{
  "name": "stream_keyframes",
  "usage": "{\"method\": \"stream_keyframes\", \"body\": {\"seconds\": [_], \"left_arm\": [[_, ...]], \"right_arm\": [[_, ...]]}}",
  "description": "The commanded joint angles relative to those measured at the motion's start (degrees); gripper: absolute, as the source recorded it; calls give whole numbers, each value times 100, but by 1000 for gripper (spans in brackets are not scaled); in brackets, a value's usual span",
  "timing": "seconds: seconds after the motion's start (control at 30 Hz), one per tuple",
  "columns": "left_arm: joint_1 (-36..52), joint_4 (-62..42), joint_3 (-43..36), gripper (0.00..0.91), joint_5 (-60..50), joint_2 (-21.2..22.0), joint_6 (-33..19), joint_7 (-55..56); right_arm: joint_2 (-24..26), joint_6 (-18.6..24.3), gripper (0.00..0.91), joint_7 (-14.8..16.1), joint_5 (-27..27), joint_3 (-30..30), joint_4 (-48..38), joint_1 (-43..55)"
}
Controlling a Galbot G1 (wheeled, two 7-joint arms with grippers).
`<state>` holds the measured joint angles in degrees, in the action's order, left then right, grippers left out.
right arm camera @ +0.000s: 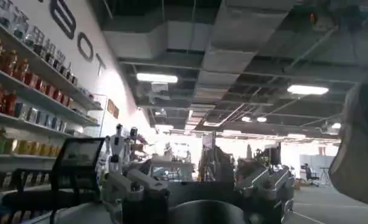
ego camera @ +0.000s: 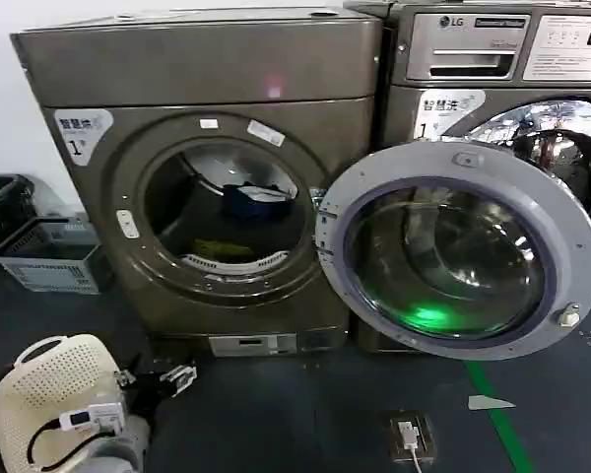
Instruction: Grasp the clothes from the dryer.
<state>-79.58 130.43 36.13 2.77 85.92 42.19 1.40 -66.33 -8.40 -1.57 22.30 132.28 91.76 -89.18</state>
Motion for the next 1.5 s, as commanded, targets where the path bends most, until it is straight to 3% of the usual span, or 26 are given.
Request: {"method": "stream_keyframes", "body": {"seconds": [0.03,0.37,0.77,1.5], "left_arm": [[7,-8,-4,907,-2,-5,281,-9],[38,6,-30,907,-3,-33,281,-9],[62,27,-139,907,-52,-51,281,-3],[181,-131,-153,907,-53,-17,281,-6]], "right_arm": [[-6,2,907,2,-1,-1,2,2],[33,165,907,-218,73,-4,-60,-38],[6,327,907,-330,606,28,36,-73],[-34,420,907,-326,674,68,127,-87]]}}
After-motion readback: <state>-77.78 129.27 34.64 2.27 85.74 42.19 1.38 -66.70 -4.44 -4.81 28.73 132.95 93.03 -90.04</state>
